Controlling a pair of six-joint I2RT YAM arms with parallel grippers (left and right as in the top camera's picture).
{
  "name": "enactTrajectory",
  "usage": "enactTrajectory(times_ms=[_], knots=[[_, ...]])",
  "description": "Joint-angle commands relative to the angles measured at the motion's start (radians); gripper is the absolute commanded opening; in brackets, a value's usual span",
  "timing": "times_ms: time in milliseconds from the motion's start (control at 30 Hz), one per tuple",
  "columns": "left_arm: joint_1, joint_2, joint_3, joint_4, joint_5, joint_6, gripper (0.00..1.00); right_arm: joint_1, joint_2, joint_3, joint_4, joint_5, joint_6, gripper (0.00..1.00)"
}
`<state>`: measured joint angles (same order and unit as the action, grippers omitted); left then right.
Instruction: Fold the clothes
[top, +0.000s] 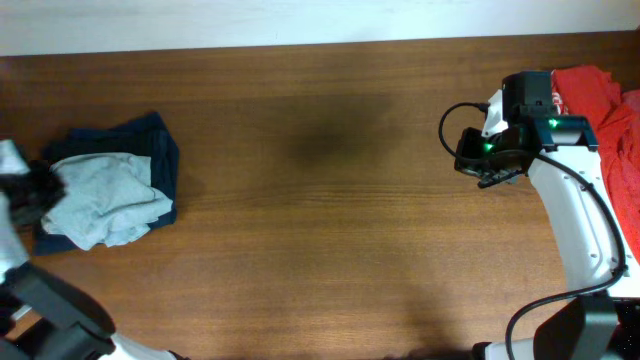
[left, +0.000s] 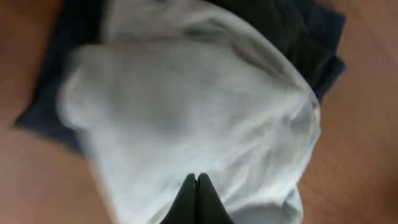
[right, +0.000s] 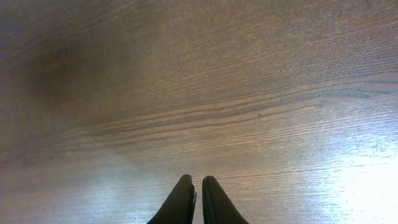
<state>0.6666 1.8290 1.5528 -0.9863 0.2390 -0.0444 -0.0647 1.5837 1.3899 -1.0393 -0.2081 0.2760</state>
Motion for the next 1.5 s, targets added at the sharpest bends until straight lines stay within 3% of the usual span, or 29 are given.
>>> enactTrajectory(times_ms=[0,167,333,533,633,700,833,967,1033,1133,1167,1233,1400,1433,1467], knots=[[-0.061,-0.008,-0.149,0.105,-0.121,0.011,0.0,-0.001,-0.001,0.003,0.003,0.006,-0.01,0.12],[-0.079,0.021,-0.359,0.33,-0.222,-0.019,0.03,-0.001,-0.001,0.003,0.003,0.005,-0.01,0.12],[-0.073,0.033,-0.385,0.363,-0.22,-0.018,0.08,-0.001,-0.001,0.003,0.003,0.005,-0.01,0.12],[-0.073,-0.023,-0.187,0.151,-0.217,-0.018,0.16,-0.002,-0.001,0.003,0.002,0.005,-0.01,0.12],[-0.073,-0.057,-0.007,-0.017,-0.164,-0.018,0.38,-0.002,-0.001,0.003,0.002,0.005,-0.01,0.12],[-0.075,-0.077,0.124,-0.128,-0.076,-0.017,0.44,-0.002,-0.001,0.003,0.003,0.006,-0.01,0.12],[-0.106,-0.111,0.31,-0.276,0.032,0.087,0.4,-0.002,-0.002,0.009,0.006,0.005,-0.044,0.11],[-0.21,-0.203,0.476,-0.415,0.027,0.198,0.41,-0.002,-0.036,0.078,-0.02,-0.008,-0.109,0.12],[-0.253,-0.259,0.518,-0.465,0.026,0.22,0.48,-0.002,-0.078,0.117,-0.019,-0.039,-0.141,0.12],[-0.29,-0.356,0.529,-0.515,0.023,0.219,0.77,-0.002,-0.154,0.164,-0.015,-0.071,-0.169,0.17],[-0.298,-0.389,0.529,-0.531,0.024,0.219,0.96,-0.002,-0.185,0.177,-0.011,-0.077,-0.176,0.18],[-0.305,-0.452,0.529,-0.569,0.023,0.219,0.99,-0.002,-0.241,0.196,-0.008,-0.077,-0.176,0.25],[-0.304,-0.571,0.529,-0.648,-0.04,0.219,0.99,-0.002,-0.363,0.202,-0.012,-0.076,-0.174,0.67],[-0.304,-0.591,0.529,-0.653,-0.047,0.219,0.99,-0.002,-0.377,0.202,-0.021,-0.076,-0.174,0.89],[-0.304,-0.605,0.529,-0.653,-0.046,0.219,0.99,-0.002,-0.388,0.202,-0.027,-0.076,-0.168,0.99]])
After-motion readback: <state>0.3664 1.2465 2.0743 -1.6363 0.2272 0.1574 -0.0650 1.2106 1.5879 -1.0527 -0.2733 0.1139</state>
